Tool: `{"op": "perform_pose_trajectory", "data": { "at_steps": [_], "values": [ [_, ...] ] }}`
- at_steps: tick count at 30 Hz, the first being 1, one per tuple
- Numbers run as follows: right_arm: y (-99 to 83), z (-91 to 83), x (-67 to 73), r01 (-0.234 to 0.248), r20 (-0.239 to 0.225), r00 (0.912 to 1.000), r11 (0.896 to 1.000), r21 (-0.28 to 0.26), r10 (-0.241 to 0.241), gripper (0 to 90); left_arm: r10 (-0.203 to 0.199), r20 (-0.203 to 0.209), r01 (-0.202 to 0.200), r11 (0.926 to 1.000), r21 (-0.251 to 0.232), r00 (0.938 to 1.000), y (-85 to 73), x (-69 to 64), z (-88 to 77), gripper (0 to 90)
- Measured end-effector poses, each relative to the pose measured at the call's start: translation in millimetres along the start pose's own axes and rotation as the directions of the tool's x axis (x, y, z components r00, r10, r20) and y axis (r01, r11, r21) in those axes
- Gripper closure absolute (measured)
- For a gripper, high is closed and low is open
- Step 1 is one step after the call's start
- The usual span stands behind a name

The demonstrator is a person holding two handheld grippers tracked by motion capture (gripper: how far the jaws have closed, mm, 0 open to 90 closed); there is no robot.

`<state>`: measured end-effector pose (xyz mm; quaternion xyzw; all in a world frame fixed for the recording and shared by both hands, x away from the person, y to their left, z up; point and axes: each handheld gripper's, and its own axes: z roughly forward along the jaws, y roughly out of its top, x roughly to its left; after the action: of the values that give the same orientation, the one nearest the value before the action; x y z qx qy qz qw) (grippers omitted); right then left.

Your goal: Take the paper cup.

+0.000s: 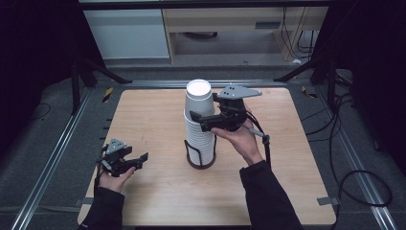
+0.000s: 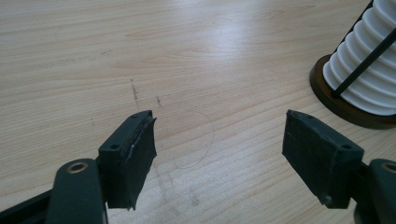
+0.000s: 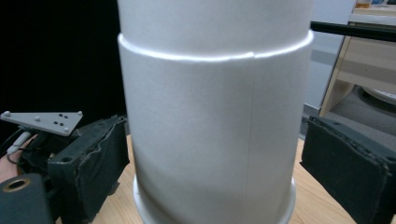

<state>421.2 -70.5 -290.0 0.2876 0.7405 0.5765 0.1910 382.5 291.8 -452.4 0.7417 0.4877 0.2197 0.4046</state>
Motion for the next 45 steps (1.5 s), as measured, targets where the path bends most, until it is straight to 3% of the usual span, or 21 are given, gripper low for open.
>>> {"op": "perform_pose_trajectory", "data": {
  "at_steps": [17, 32, 35, 39, 45],
  "values": [
    [-13.3, 25.2, 0.3, -0.021, 0.012, 0.9997, 0.999, -0.028, 0.021, 7.1, 0.004, -0.002, -0.004, 1.0000, -0.003, 1.0000, 0.0, -0.2, 0.2, 24.8],
    [-11.4, 23.5, 3.6, 0.015, 0.023, 0.9996, 0.999, -0.038, -0.014, 11.9, 0.005, -0.006, -0.005, 1.0000, -0.002, 1.0000, -0.1, 0.9, -0.1, 24.9],
    [-6.5, 17.9, 3.1, 0.010, 0.007, 0.9999, 0.997, -0.080, -0.010, 12.3, 0.006, -0.006, -0.006, 1.0000, 0.002, 1.0000, -0.1, 0.8, -0.1, 24.9],
    [0.1, 16.0, 3.0, 0.022, 0.016, 0.9996, 0.998, -0.054, -0.022, 12.9, 0.004, -0.004, -0.004, 1.0000, -0.002, 1.0000, 0.0, 0.0, 0.0, 24.9],
    [5.4, 14.1, 4.5, 0.032, 0.011, 0.9994, 0.997, -0.064, -0.032, 13.4, 0.003, -0.003, -0.003, 1.0000, -0.002, 1.0000, -0.2, -0.2, 0.5, 25.0]
  ]
}}
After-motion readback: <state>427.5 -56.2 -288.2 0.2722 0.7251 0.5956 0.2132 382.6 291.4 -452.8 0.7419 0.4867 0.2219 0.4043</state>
